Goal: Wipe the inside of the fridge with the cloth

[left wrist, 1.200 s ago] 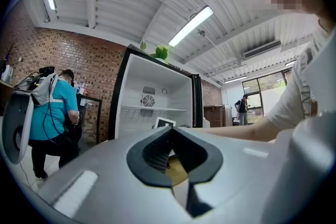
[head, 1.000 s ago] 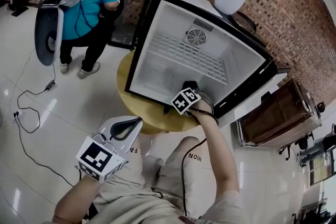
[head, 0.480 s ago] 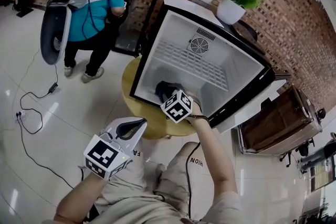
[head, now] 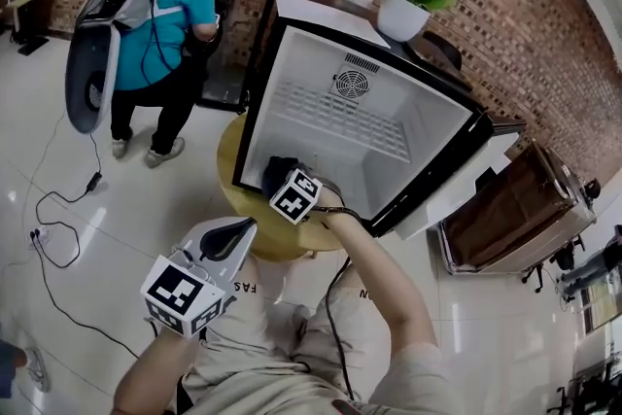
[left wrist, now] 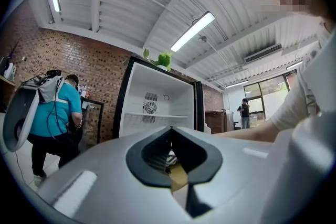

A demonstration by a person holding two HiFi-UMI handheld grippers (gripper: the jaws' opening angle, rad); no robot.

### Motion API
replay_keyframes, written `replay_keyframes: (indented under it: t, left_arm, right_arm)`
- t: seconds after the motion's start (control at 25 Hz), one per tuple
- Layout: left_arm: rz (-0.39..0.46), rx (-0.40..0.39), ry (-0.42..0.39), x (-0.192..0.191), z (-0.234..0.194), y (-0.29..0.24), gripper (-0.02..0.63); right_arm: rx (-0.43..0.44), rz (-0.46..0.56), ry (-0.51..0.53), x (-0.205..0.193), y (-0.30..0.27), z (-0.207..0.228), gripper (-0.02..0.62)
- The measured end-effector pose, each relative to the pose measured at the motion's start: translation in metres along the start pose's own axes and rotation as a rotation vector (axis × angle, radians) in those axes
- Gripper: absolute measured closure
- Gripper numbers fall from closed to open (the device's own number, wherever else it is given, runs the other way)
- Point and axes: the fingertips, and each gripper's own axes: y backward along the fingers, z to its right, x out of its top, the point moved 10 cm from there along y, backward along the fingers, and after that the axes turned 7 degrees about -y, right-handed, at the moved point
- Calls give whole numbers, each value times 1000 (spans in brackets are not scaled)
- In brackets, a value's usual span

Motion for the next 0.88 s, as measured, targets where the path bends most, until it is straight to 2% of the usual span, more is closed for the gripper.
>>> replay_keyframes:
  t: [0.2,0.28,0.4,0.56,0.64,0.68,0.72,0.8,0.88]
  left_arm:
    - [3,-16,0,0,5,-6,606]
    - [5,-25,-8,0,8,-9,606]
    - [-12,-36,-7,0,15,-9,606]
    - [-27,-35,-16,1,21,-7,606]
    - [-29,-30,-31,2,20,-5,606]
    - [-31,-25,-37,2,20,-5,606]
    - [-33,-21,-40,1,20,-5,606]
    - [-38,-19,-43,-3,20,-9,606]
    - [-46,-36,-35,-9,23,-15,606]
  right_arm:
    - [-51,-256,-85,-71,14,45,540]
    - [-130,-419,-63,-103,17,57,540]
    - [-226,-649,29,-141,19,61,541]
    - [-180,-732,97,-149,26,57,540]
    - [-167,-710,122,-144,35,56,538]
    - [-183,-651,120,-139,44,56,538]
    - [-209,-555,95,-133,57,57,537]
    - [-240,-295,-23,-125,95,60,537]
    - [-182,-30,-166,-125,138,62,537]
